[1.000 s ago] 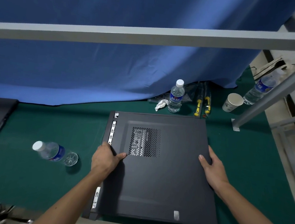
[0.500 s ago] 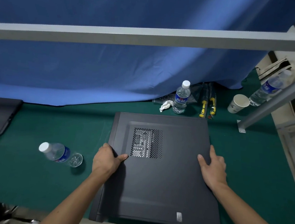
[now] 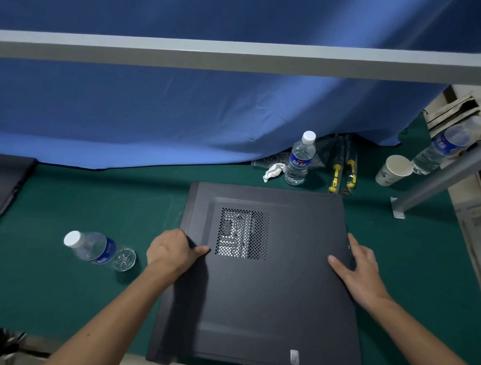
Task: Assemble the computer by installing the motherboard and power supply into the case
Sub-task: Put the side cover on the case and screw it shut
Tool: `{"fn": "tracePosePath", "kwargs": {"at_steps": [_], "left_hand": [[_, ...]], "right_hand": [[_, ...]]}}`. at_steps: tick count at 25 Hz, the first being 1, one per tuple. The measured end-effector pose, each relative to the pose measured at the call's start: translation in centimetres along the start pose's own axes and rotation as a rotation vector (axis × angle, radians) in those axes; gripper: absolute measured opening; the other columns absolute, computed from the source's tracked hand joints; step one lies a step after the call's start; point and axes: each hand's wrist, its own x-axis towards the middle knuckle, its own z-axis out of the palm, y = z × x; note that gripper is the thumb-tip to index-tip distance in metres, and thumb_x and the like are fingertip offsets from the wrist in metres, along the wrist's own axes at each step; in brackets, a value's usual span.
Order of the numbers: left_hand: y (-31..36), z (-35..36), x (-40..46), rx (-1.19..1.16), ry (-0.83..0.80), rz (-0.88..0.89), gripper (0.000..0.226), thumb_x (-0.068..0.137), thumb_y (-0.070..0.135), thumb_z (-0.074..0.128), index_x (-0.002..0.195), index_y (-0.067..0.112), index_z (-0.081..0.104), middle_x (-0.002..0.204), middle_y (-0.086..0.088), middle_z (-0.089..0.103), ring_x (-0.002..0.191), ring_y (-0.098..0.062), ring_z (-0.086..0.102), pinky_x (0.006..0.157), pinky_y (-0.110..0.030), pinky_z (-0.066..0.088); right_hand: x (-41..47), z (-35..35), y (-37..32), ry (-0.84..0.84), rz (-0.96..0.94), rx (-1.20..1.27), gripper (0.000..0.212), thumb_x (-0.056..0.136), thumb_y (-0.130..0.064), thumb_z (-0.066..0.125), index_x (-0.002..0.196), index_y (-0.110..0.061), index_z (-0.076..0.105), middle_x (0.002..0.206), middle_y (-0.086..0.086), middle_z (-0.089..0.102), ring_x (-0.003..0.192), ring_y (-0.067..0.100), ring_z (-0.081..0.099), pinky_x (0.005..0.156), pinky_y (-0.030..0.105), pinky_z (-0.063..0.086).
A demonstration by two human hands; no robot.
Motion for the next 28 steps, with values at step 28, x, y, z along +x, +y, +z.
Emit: {"fn": "tracePosePath", "kwargs": {"at_steps": [28], "left_hand": [[-3.8, 4.3, 0.3, -0.83, -0.286, -0.026, 0.085, 0.056, 0.056, 0.09, 0.113, 0.016, 0.043, 0.111, -0.001, 0.064, 0.101, -0.025, 0.064, 0.095, -0.045, 0.052]], "right_hand": [[-5.1, 4.0, 2.3, 0.067, 0.16, 0.482, 0.097, 0.085, -0.057, 0.059, 0.158, -0.031, 0.0, 0.162, -0.01, 0.017, 0.144, 0.009, 0.023, 0.116, 0.033, 0.022]]}}
